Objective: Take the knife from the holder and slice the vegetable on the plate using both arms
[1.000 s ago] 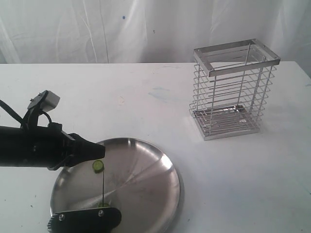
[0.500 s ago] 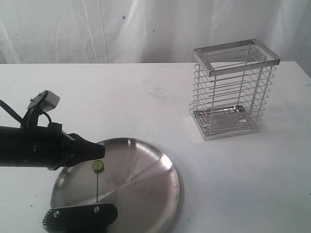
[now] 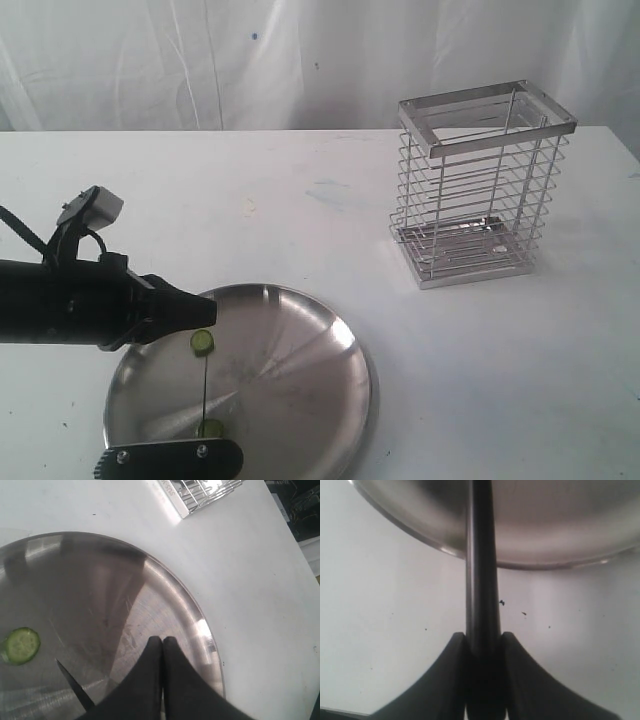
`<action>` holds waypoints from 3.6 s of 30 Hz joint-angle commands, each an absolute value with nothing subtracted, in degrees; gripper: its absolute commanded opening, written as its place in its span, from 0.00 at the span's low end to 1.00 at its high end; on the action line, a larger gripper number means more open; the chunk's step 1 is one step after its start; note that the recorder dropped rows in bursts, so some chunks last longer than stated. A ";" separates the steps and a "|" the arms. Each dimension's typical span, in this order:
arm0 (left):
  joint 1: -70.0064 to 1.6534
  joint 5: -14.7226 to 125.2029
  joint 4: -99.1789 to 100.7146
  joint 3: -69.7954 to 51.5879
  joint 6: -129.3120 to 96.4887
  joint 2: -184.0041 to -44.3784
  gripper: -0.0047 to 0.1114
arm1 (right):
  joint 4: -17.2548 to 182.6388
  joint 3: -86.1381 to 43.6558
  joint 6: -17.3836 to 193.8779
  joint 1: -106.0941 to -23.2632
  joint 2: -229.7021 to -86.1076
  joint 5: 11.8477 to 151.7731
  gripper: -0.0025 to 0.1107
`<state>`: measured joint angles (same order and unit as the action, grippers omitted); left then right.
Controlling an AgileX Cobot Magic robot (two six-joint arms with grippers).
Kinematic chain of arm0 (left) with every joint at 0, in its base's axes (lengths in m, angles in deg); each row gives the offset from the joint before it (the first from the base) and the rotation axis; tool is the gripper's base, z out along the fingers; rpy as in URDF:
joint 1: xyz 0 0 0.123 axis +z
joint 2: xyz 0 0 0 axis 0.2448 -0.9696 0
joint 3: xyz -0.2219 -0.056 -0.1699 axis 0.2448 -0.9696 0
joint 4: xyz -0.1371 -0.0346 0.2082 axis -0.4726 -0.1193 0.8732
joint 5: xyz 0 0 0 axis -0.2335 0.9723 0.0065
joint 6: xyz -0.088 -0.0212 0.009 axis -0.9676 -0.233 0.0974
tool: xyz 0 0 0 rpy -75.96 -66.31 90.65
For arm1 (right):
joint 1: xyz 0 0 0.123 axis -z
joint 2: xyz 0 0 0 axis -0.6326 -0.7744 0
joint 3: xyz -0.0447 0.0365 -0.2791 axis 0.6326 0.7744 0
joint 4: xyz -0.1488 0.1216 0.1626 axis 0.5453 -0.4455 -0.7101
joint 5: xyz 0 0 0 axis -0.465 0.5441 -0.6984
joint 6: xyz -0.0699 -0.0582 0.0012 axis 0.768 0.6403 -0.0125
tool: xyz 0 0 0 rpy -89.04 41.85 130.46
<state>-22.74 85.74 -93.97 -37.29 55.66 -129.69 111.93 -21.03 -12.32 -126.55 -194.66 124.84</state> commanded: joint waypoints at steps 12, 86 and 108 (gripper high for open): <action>-22.92 89.45 -87.27 -40.06 46.77 -134.53 0.04 | 111.82 -20.87 -12.64 -126.60 -194.78 124.99 0.02; -30.82 84.30 -78.84 -38.69 41.94 -134.42 0.04 | 102.47 -14.89 -6.64 -126.60 -190.66 123.14 0.02; -34.64 82.45 -92.14 -38.95 56.13 -144.00 0.04 | 103.29 -14.89 -6.40 -126.60 -190.66 122.08 0.02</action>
<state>-33.09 85.71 -92.33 -38.53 55.19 -143.31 102.97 -15.10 -6.90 -126.55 -190.43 122.48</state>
